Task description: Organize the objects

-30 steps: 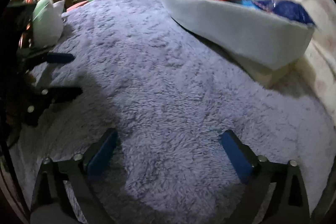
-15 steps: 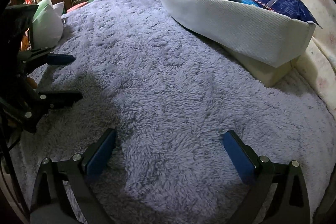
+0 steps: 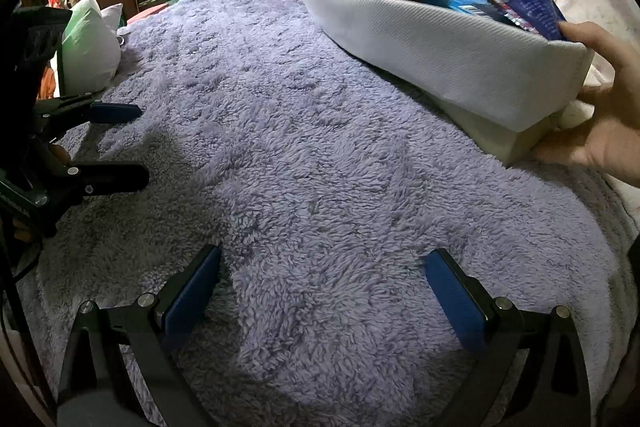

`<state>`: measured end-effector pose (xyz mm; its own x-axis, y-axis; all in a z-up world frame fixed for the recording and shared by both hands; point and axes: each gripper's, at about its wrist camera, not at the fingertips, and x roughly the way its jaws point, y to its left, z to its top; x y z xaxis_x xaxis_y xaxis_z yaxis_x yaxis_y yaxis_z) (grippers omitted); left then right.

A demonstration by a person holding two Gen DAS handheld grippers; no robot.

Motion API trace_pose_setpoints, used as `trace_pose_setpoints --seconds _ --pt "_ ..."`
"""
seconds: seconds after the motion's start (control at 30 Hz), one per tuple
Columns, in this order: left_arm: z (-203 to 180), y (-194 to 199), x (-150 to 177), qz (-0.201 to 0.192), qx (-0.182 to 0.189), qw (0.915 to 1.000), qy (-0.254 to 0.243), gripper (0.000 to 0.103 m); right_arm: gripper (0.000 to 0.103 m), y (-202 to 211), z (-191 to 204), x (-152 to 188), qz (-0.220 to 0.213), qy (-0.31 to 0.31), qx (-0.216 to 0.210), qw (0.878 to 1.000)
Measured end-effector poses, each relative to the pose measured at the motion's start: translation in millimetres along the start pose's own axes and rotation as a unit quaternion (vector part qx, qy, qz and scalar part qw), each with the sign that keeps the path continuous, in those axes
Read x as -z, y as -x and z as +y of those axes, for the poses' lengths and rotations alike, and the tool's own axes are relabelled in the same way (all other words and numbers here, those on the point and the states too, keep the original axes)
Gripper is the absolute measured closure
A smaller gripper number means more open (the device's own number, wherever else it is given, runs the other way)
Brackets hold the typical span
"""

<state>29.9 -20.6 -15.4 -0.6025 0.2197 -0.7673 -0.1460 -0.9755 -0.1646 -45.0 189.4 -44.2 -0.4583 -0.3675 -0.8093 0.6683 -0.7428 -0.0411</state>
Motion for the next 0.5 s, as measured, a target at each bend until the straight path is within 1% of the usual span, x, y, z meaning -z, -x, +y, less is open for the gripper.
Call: trace_pose_setpoints --seconds 0.1,0.27,0.5 --pt "0.7 0.6 0.3 -0.003 0.006 1.0 0.004 0.001 0.003 -0.2 -0.6 -0.4 0.0 0.0 0.0 1.0" --pt "7.9 5.0 0.8 -0.014 0.027 0.9993 0.021 0.002 0.003 -0.2 -0.3 -0.2 0.0 0.0 0.0 1.0" --pt "5.7 3.4 0.4 -0.011 0.021 0.9996 0.017 0.003 0.003 -0.5 0.8 -0.3 0.001 0.0 0.0 1.0"
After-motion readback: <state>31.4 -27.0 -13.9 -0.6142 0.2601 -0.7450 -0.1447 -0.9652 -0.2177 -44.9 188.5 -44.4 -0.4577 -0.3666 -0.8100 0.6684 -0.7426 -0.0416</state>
